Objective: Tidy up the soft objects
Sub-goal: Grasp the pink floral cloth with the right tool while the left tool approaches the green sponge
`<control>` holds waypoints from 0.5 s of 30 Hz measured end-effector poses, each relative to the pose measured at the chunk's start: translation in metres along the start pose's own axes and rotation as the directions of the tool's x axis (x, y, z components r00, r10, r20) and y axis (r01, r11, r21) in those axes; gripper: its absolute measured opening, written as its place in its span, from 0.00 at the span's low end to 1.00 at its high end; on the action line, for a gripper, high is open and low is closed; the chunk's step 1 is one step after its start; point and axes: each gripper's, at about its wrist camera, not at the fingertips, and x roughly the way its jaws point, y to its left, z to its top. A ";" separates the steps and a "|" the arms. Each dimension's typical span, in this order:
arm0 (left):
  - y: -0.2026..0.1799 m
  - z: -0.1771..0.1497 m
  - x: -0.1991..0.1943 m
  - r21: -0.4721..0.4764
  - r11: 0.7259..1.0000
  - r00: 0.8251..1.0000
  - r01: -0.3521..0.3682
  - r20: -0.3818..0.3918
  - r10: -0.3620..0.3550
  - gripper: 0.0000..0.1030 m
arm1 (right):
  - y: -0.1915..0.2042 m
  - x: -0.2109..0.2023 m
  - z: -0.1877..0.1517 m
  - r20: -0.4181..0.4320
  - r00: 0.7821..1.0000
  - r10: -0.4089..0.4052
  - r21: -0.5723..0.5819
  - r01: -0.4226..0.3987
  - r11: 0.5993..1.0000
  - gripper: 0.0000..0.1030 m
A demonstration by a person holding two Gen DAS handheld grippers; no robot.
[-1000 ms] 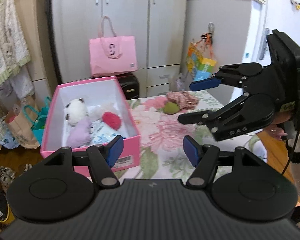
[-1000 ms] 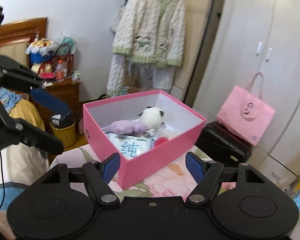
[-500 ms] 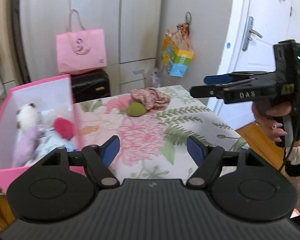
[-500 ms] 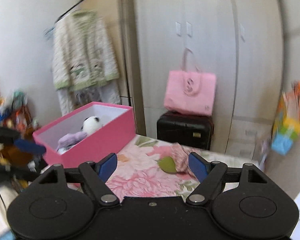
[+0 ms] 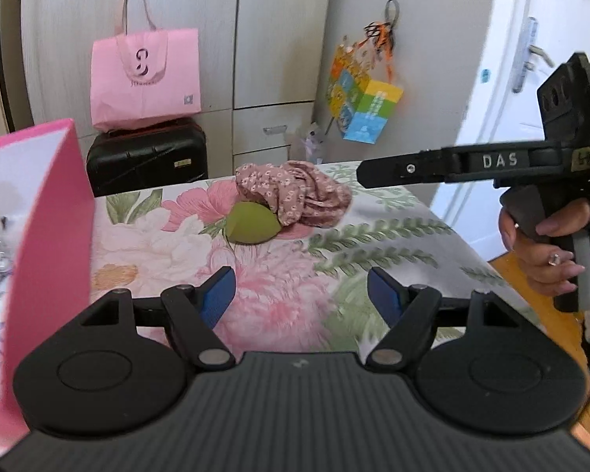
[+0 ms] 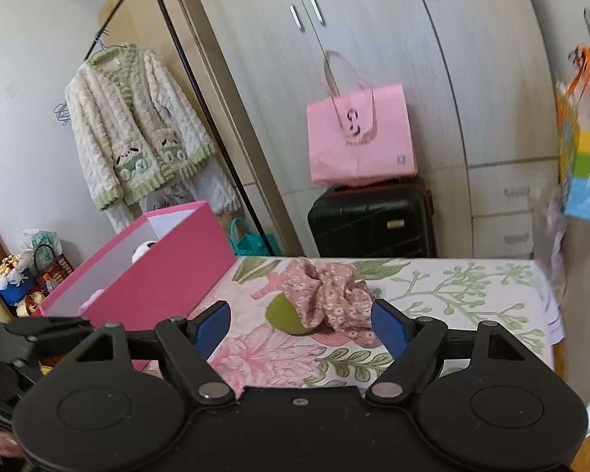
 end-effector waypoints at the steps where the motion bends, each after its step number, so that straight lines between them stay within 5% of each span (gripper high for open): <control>1: 0.001 0.001 0.010 -0.007 1.000 1.000 -0.015 -0.005 0.015 0.70 | -0.006 0.009 0.003 -0.013 1.000 0.008 0.018 -0.007 1.000 0.80; 15: 0.029 0.018 0.091 -0.078 0.990 0.991 -0.114 -0.074 0.109 0.70 | -0.052 0.107 0.020 -0.195 0.978 0.081 0.161 -0.049 0.986 0.80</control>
